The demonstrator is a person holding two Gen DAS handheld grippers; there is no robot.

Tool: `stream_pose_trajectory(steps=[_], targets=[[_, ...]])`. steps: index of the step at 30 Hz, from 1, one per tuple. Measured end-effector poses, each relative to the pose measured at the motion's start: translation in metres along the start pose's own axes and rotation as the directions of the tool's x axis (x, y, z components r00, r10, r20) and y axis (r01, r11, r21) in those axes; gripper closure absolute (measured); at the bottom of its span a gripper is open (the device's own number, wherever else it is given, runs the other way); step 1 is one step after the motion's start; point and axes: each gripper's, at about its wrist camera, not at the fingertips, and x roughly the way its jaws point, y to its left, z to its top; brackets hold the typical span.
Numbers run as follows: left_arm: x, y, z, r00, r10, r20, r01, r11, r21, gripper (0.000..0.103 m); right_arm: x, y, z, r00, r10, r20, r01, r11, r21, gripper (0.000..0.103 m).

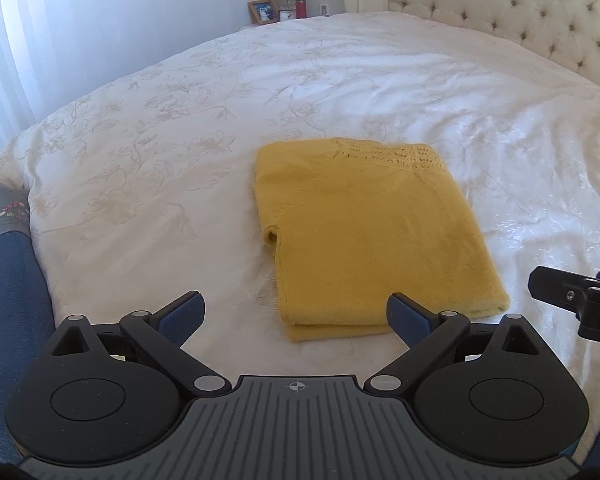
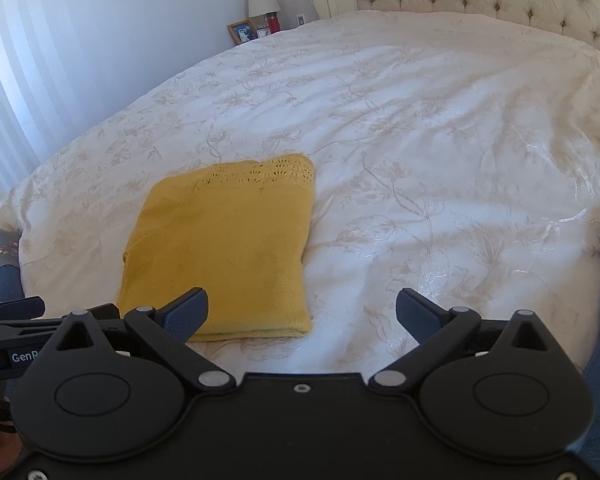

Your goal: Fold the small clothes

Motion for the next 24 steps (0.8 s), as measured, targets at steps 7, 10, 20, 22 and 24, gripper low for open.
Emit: stream_pose_trajectory(steps=[7,10,20,22,24], targets=[[0.0001,-0.0010,0.0001,1.000,-0.009,-0.004,0.009,1.000,0.006,0.004,-0.0005,0.0004,-0.0001,1.000,0.000,0.000,0.000,1.000,-0.001,0.003],[-0.0001,-0.0018,0.0001,1.000,-0.012,-0.003,0.012,1.000,0.011,0.004,-0.0001,-0.0004,0.0002,1.000,0.001,0.001,-0.001,1.000,-0.001,0.003],[0.0015,-0.0027,-0.0025,1.000,-0.021,-0.016,0.021,1.000,0.020,0.004,-0.0002,-0.0019,-0.0011,1.000,0.006,-0.012,-0.006,1.000,0.004,0.003],[0.0023,-0.0029,-0.0036,1.000,-0.021,-0.020,0.021,1.000,0.019,0.004,0.0005,-0.0020,-0.0027,1.000,0.007,-0.017,-0.006,1.000,0.006,0.003],[0.0031,-0.0026,-0.0043,0.999,-0.024,-0.025,0.024,1.000,0.014,0.004,0.0011,-0.0021,-0.0043,1.000,0.007,-0.022,-0.007,1.000,0.009,0.003]])
